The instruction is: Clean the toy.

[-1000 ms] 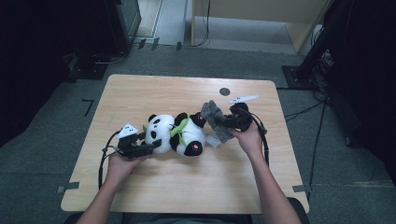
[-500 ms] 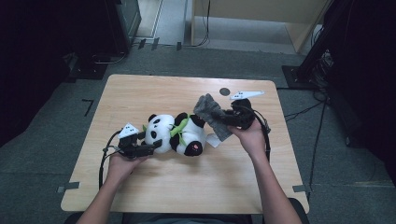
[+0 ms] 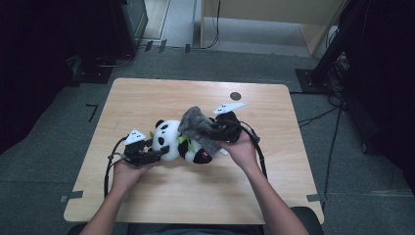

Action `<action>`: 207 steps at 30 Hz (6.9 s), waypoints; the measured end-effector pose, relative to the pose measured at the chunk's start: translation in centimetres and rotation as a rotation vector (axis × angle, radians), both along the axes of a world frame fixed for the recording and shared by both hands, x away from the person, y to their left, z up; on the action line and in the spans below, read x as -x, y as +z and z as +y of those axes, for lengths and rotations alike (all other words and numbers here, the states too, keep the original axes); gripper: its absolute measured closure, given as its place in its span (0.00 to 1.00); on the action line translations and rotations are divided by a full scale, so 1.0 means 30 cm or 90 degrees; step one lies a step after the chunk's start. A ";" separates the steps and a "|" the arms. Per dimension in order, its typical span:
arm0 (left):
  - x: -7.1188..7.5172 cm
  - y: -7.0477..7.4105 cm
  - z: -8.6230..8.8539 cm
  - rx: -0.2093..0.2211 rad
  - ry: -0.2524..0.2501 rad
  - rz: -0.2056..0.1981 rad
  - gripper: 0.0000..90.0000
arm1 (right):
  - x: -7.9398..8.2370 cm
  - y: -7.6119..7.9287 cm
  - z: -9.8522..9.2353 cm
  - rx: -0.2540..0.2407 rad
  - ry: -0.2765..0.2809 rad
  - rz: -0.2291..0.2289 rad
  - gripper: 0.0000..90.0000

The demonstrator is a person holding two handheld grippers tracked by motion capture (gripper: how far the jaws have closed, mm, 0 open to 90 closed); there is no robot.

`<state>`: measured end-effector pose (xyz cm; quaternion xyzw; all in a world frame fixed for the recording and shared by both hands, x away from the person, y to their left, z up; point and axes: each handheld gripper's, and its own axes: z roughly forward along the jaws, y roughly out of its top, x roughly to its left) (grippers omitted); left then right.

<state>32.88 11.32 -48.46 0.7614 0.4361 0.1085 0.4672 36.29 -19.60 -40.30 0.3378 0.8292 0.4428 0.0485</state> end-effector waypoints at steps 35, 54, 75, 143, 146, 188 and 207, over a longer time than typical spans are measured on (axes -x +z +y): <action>-0.001 -0.008 0.002 0.003 0.003 0.007 0.33 | 0.031 -0.215 -0.163 -0.050 -0.037 0.057 0.83; -0.009 -0.001 0.002 0.000 0.001 0.014 0.33 | 0.019 -0.262 -0.267 0.048 -0.107 0.117 0.83; 0.004 -0.004 -0.004 -0.008 0.009 0.005 0.31 | 0.047 -0.029 -0.299 -0.066 -0.121 0.022 0.84; -0.014 -0.026 -0.029 -0.007 -0.009 -0.018 0.28 | -0.004 -0.234 -0.213 0.022 -0.038 0.099 0.85; -0.014 -0.026 -0.028 -0.006 -0.008 -0.017 0.27 | -0.004 -0.231 -0.234 0.044 -0.055 0.110 0.85; -0.011 -0.034 -0.008 0.004 -0.026 -0.025 0.27 | -0.116 0.047 0.168 0.048 0.075 0.032 0.81; -0.014 -0.034 -0.003 0.019 -0.022 -0.025 0.30 | -0.123 0.061 0.357 0.088 0.115 0.009 0.84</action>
